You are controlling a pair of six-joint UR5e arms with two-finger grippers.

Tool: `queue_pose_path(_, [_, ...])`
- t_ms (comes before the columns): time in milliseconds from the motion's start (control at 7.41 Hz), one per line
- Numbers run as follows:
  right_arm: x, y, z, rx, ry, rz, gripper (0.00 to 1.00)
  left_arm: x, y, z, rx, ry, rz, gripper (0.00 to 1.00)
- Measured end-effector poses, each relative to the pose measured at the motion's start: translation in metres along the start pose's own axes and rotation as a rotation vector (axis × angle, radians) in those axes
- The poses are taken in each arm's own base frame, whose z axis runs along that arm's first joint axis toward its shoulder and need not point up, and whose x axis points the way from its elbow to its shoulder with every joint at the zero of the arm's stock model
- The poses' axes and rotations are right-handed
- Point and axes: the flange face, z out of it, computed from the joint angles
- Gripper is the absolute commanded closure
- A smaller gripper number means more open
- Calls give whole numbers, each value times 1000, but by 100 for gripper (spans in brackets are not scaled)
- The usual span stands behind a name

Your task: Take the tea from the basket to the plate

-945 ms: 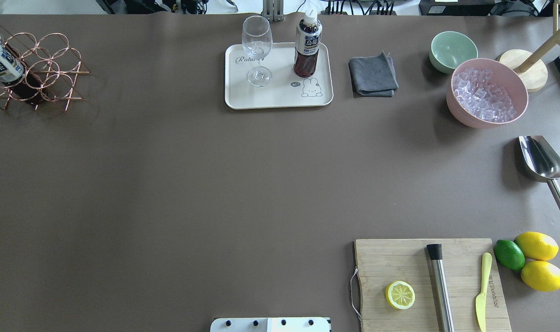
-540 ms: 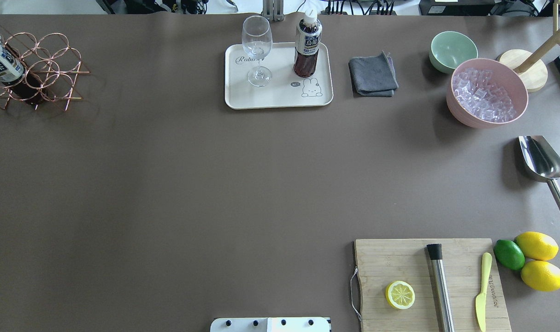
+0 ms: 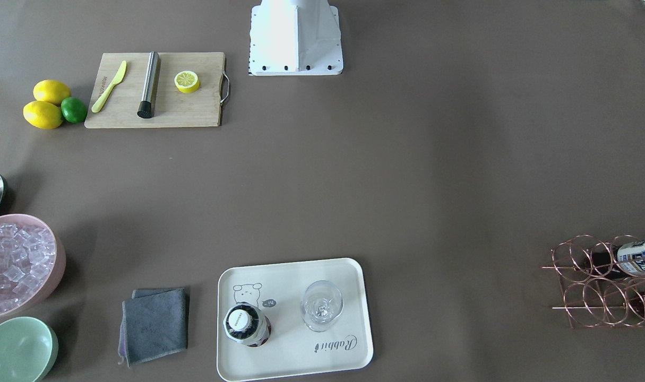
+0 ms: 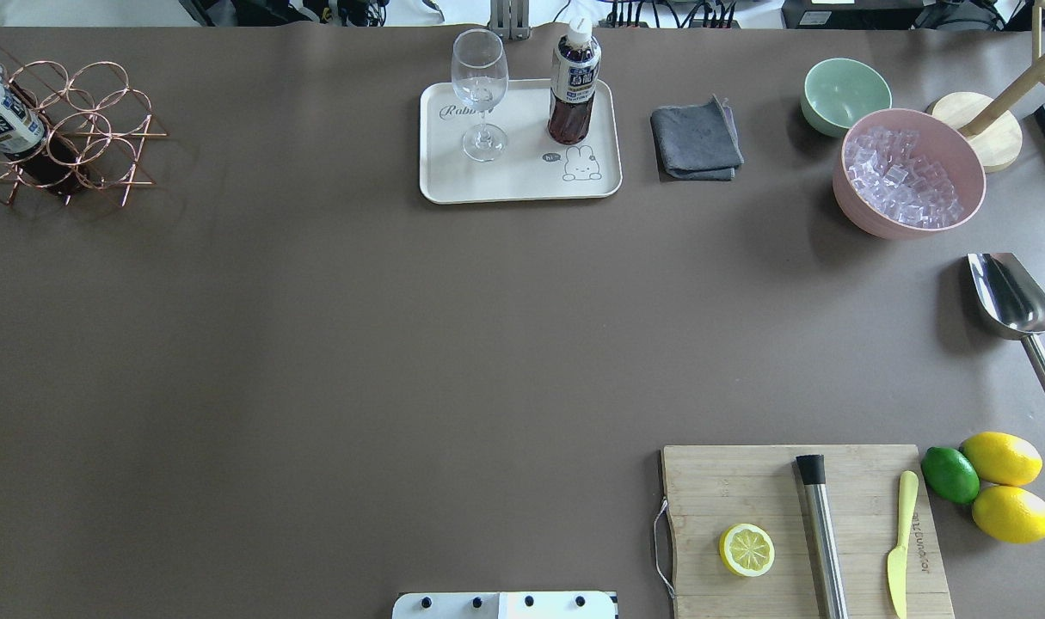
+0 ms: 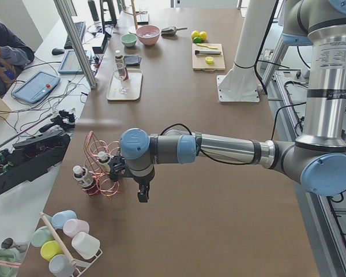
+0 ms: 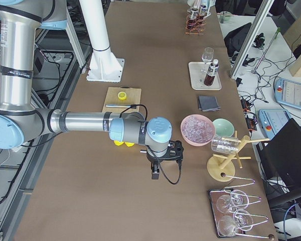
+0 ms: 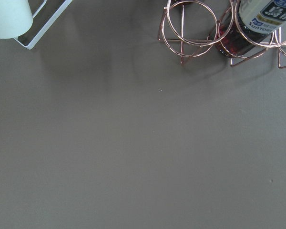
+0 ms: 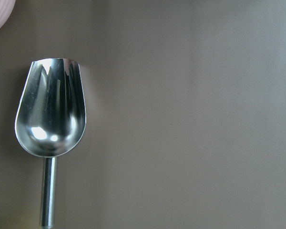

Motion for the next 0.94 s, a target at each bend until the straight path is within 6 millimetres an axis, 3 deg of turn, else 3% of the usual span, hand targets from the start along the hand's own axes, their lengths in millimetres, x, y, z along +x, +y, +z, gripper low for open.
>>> queue_pose_path(945, [8,4,10,-20,-9,24,0,0,-1,0,0,0,1,1])
